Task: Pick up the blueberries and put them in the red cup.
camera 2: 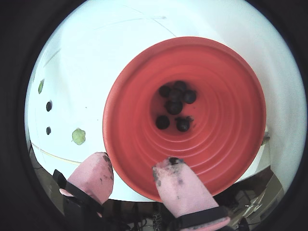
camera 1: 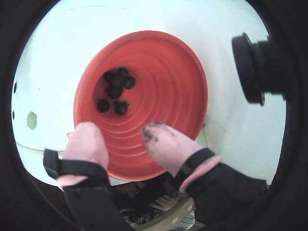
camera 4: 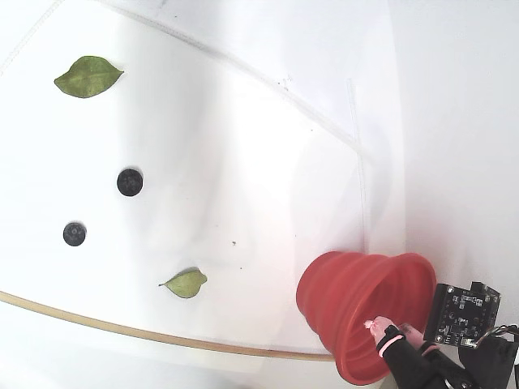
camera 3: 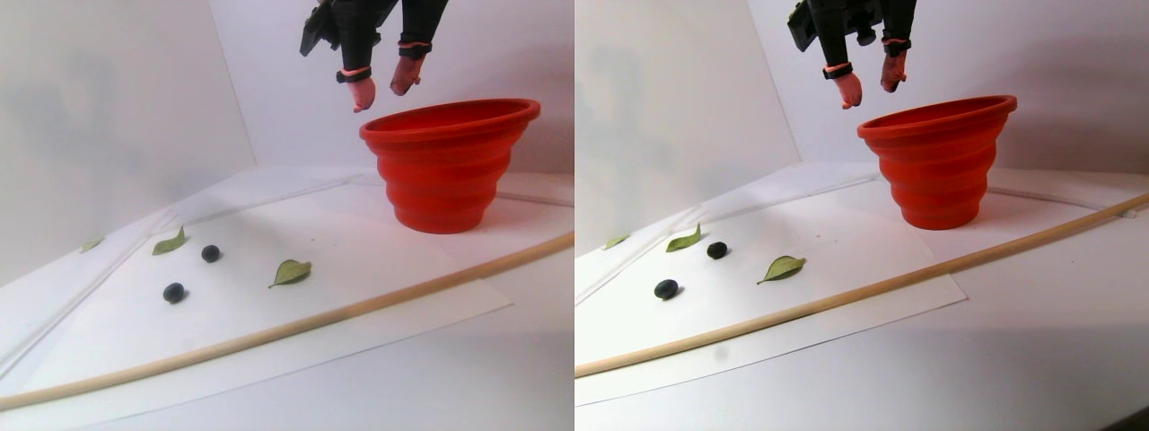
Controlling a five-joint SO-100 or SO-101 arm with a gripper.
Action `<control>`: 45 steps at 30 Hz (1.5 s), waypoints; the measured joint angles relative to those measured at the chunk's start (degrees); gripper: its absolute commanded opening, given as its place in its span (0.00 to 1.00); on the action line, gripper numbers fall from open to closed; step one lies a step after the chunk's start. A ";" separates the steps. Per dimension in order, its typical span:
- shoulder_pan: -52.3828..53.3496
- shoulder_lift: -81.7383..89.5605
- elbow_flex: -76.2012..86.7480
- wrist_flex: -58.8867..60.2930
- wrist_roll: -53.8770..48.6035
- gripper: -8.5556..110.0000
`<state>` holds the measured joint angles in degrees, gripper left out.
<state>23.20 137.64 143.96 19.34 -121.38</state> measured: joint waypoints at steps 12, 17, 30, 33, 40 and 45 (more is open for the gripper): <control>-6.77 0.00 0.00 0.00 0.09 0.20; -9.67 0.00 0.09 0.00 0.62 0.20; -17.14 0.00 3.69 -0.09 0.62 0.20; -18.37 0.00 5.19 -1.41 0.62 0.20; -21.09 0.00 7.65 -5.27 -0.70 0.20; -23.03 -2.37 7.65 -7.65 -0.70 0.20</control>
<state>0.18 135.26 151.61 11.69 -122.08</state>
